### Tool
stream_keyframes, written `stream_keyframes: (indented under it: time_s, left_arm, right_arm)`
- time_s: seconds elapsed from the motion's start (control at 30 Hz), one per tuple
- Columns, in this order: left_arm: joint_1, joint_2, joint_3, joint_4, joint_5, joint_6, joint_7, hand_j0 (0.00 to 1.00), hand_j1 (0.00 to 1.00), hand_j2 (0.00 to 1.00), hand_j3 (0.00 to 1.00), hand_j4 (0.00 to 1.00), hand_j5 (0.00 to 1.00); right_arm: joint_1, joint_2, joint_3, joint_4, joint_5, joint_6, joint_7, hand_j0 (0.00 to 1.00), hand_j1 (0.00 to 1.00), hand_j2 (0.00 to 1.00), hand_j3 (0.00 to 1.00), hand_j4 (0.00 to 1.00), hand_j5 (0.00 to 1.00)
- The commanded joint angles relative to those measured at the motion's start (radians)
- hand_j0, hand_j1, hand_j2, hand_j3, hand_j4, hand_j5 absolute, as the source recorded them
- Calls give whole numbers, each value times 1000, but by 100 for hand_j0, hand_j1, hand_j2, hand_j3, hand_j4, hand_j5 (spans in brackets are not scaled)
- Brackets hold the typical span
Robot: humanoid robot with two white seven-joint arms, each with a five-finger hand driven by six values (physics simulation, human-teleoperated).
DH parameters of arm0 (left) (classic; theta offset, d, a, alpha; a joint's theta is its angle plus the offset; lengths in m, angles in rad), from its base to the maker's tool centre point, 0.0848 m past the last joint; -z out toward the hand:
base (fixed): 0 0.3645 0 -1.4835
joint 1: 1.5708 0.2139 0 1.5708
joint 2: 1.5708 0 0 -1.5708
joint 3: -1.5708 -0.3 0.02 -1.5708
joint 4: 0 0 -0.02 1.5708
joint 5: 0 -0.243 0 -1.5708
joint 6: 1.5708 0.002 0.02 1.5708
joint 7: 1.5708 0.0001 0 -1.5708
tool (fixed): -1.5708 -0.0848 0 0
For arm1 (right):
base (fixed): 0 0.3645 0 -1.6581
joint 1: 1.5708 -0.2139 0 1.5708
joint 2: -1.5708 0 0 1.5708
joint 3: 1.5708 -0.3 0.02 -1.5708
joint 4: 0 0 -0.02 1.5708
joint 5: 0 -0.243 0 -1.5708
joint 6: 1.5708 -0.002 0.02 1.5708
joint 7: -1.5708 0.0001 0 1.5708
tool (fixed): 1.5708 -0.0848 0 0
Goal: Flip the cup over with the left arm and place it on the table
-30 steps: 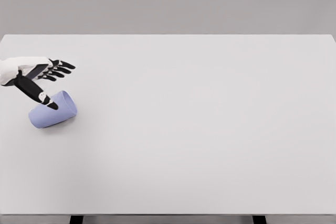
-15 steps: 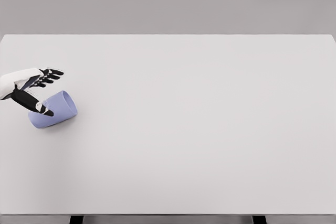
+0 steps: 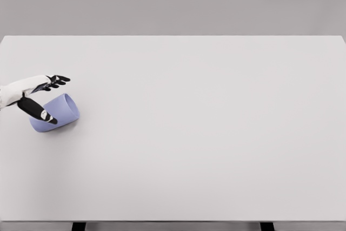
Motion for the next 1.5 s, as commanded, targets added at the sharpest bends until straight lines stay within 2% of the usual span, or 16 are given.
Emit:
stream_keyframes:
  time_s: [0.0,0.17,0.47,0.5,0.87,1.0,1.47]
  left_arm:
    - [0,-14,2,0,-5,3,0,100,100,100,100,100,100]
    - [25,-29,2,0,-7,10,8,100,100,100,100,100,100]
    - [29,-32,10,2,-13,11,8,100,100,100,100,100,100]
    - [44,-32,13,2,-14,11,8,100,100,100,100,100,100]
    - [48,-49,19,8,-17,13,34,100,100,100,100,100,100]
    - [60,-58,17,20,-16,13,68,100,100,100,100,100,100]
    - [84,-61,19,22,-36,14,71,98,98,98,98,98,98]
  right_arm:
    - [0,0,0,0,1,0,0,100,100,100,100,100,100]
    - [0,0,0,0,-1,0,0,100,100,100,100,100,100]
    - [0,0,0,0,-1,0,0,100,100,100,100,100,100]
    - [0,0,0,0,-1,0,0,100,100,100,100,100,100]
    - [0,0,0,0,-1,0,-1,100,100,100,100,100,100]
    - [0,0,0,0,-1,0,-1,100,100,100,100,100,100]
    - [0,0,0,0,-1,0,0,100,100,100,100,100,100]
